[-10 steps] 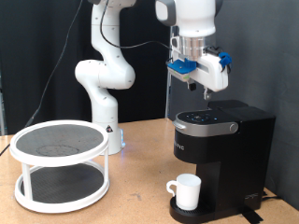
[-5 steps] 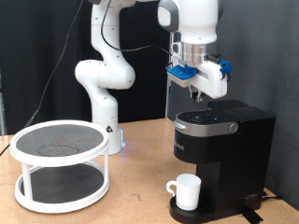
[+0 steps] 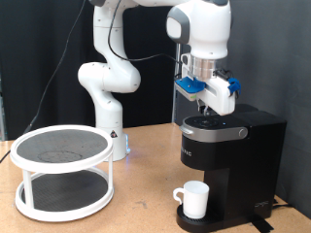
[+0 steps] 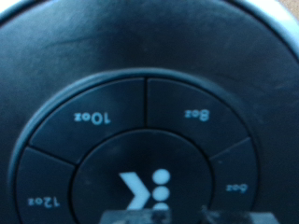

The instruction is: Make a cup of coffee with the keurig machine

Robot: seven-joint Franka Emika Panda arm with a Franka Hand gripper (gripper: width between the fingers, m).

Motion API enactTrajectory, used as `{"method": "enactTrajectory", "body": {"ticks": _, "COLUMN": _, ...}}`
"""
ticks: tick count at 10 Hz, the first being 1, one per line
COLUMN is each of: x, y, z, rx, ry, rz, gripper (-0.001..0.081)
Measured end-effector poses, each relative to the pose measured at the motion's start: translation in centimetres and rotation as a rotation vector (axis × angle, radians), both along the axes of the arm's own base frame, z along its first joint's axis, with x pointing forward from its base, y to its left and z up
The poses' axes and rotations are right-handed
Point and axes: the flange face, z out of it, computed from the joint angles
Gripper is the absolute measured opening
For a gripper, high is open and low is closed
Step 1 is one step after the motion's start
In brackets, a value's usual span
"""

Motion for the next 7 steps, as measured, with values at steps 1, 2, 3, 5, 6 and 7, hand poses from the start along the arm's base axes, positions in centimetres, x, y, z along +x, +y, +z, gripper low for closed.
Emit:
{"method": "enactTrajectory", "body": {"ticks": 1, "x": 0.16, "y": 0.22, "z": -0.47, "rx": 0.004, "ry": 0.003, "rz": 0.001, "gripper": 0.0}}
{"method": "enactTrajectory", "body": {"ticks": 2, "x": 0.29, "y": 0.4, "z": -0.94, "rx": 0.006, "ry": 0.007, "rz": 0.003, "gripper": 0.0}}
{"method": "enactTrajectory", "body": {"ticks": 3, "x": 0.44, "y": 0.58, "z": -1.17, "rx": 0.011, "ry": 0.009, "rz": 0.005, "gripper": 0.0}}
{"method": "enactTrajectory", "body": {"ticks": 5, "x": 0.53, "y": 0.68, "z": -1.22, "rx": 0.015, "ry": 0.012, "rz": 0.005, "gripper": 0.0}}
{"method": "enactTrajectory", "body": {"ticks": 6, "x": 0.57, "y": 0.72, "z": -1.25, "rx": 0.017, "ry": 0.014, "rz": 0.002, "gripper": 0.0}}
{"method": "enactTrajectory", "body": {"ticks": 7, "x": 0.66, "y": 0.75, "z": -1.26, "rx": 0.02, "ry": 0.017, "rz": -0.001, "gripper": 0.0}}
